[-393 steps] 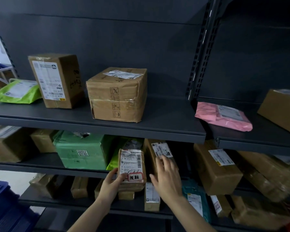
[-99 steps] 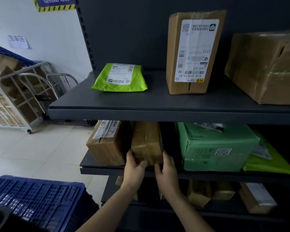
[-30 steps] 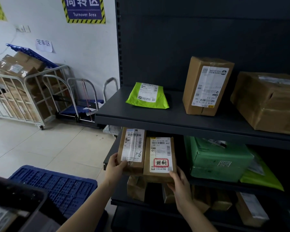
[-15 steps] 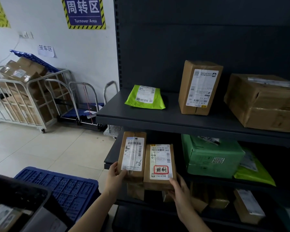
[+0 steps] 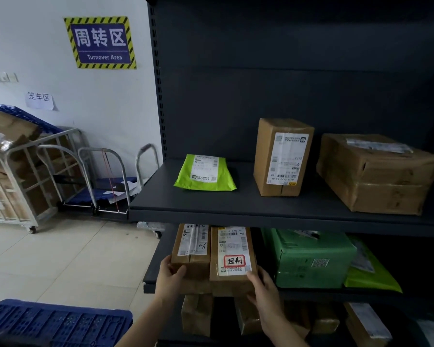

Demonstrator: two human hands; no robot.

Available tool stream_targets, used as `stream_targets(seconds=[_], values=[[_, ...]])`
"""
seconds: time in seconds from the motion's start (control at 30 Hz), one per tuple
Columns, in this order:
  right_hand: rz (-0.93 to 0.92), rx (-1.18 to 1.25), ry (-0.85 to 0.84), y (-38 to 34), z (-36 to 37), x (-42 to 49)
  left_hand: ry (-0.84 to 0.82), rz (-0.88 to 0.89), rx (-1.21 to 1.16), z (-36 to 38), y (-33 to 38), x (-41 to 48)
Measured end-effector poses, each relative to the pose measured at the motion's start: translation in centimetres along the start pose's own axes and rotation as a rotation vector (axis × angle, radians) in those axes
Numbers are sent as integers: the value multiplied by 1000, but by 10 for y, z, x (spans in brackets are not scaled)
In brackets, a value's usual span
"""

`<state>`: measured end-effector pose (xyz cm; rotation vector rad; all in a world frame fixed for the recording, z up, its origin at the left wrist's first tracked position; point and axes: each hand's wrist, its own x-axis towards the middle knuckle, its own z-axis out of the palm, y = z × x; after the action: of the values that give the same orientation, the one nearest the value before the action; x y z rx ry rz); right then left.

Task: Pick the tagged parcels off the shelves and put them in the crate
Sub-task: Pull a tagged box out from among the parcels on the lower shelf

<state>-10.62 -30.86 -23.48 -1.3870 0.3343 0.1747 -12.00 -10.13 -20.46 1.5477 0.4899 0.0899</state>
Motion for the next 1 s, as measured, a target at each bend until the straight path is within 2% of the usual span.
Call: stream_targets(seconds=[0.27, 0.5, 0.77, 1.0], values=[[-7, -10, 10, 0, 12, 6, -36, -1, 38, -12, 0, 17], [12, 43, 52, 6, -12, -23, 34, 40, 3, -8, -10, -9], [0, 29, 54, 10, -71, -60, 68, 31, 22, 17, -11, -48], [-19, -15, -4, 4, -154, -86, 24, 16, 77, 79, -3, -100]])
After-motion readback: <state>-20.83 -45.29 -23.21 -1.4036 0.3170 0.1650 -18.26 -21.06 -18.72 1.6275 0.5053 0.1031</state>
